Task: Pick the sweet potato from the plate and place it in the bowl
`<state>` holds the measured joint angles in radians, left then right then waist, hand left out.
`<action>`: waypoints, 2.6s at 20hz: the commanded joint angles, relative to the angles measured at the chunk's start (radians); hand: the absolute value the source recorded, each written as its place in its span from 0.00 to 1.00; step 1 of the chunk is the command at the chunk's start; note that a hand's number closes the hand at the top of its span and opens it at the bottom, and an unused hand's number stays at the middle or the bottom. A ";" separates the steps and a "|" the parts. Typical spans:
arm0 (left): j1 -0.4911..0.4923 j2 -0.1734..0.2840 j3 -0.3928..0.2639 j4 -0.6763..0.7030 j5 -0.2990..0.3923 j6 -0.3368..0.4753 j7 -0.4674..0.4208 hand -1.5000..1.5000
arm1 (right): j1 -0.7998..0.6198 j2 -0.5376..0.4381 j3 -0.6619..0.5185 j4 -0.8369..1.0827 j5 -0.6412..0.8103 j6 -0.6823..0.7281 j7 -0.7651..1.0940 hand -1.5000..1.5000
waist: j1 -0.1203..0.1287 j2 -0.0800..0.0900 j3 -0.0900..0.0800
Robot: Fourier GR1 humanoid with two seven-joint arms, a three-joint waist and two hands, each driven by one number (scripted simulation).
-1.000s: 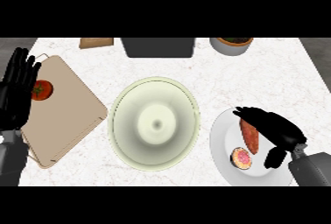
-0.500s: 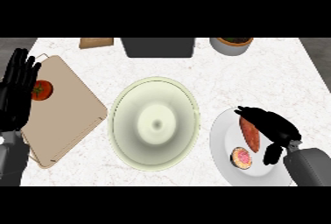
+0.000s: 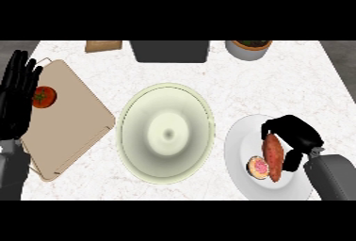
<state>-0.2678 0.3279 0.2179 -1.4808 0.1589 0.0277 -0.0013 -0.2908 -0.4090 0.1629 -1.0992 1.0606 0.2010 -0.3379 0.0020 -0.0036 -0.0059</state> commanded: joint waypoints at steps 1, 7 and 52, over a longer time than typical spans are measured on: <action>-0.008 -0.029 -0.013 -0.012 -0.026 0.023 -0.004 0.50 | -0.037 0.041 -0.012 0.074 0.032 -0.063 -0.041 1.00 | 0.001 0.004 0.006; 0.016 -0.013 -0.003 -0.030 0.000 -0.019 -0.016 0.50 | -0.167 -0.197 -0.193 0.321 -0.011 -0.047 -0.158 1.00 | 0.024 0.013 0.008; 0.027 -0.012 0.029 -0.045 -0.004 -0.025 0.025 0.50 | -0.470 0.134 -0.233 -0.641 -0.750 0.595 0.680 1.00 | 0.000 -0.002 0.005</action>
<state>-0.2394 0.3073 0.2396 -1.4927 0.1358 0.0112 -0.0135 -0.7466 -0.3713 -0.1614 -1.6750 0.3038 0.8015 0.1923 -0.0080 -0.0078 -0.0021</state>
